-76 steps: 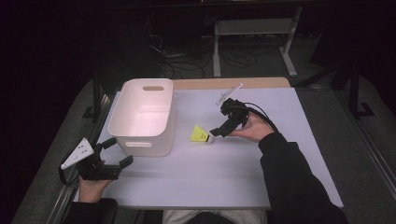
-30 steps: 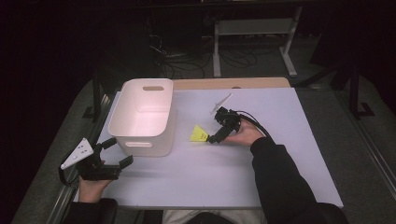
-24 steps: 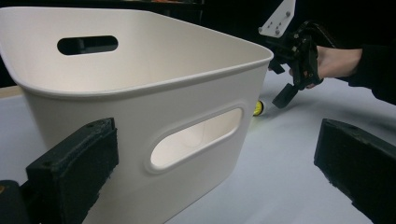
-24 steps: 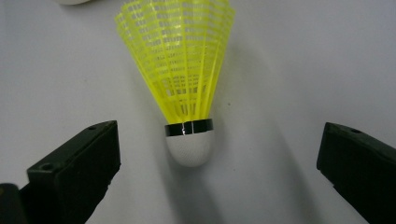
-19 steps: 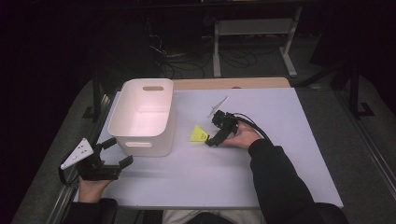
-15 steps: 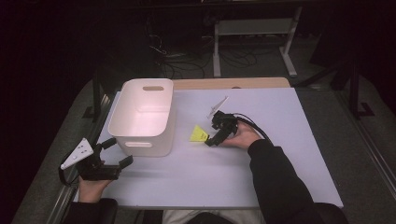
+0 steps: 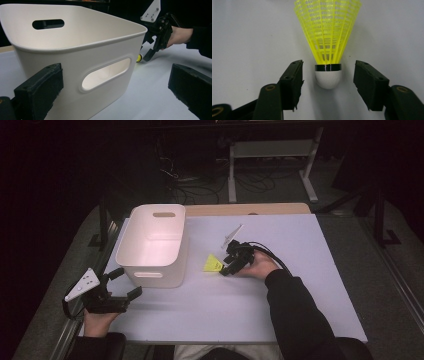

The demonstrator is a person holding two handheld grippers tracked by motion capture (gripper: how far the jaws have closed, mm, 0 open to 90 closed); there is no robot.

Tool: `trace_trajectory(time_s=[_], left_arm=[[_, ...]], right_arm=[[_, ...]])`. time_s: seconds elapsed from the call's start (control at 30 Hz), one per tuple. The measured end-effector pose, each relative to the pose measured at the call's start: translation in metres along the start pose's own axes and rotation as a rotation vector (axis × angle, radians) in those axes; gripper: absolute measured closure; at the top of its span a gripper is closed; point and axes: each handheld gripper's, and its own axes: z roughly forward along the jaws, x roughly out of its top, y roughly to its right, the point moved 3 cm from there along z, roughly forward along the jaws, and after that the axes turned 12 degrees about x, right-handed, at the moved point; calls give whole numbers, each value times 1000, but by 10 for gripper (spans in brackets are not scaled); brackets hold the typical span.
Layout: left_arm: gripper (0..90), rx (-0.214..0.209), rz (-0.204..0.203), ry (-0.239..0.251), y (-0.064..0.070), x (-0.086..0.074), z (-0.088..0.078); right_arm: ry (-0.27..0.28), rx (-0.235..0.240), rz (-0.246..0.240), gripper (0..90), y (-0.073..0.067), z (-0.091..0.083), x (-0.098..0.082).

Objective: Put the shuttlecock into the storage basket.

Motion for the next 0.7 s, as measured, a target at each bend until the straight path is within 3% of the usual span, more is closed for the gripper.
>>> trace_trajectory(time_s=[0.27, 0.7], left_arm=[[0, 1, 0, 0, 0, 0, 0], [0, 0, 0, 1, 0, 0, 0]], right_arm=[[-12, -14, 8, 451, 2, 1, -1], [-26, 16, 0, 603, 2, 3, -1]])
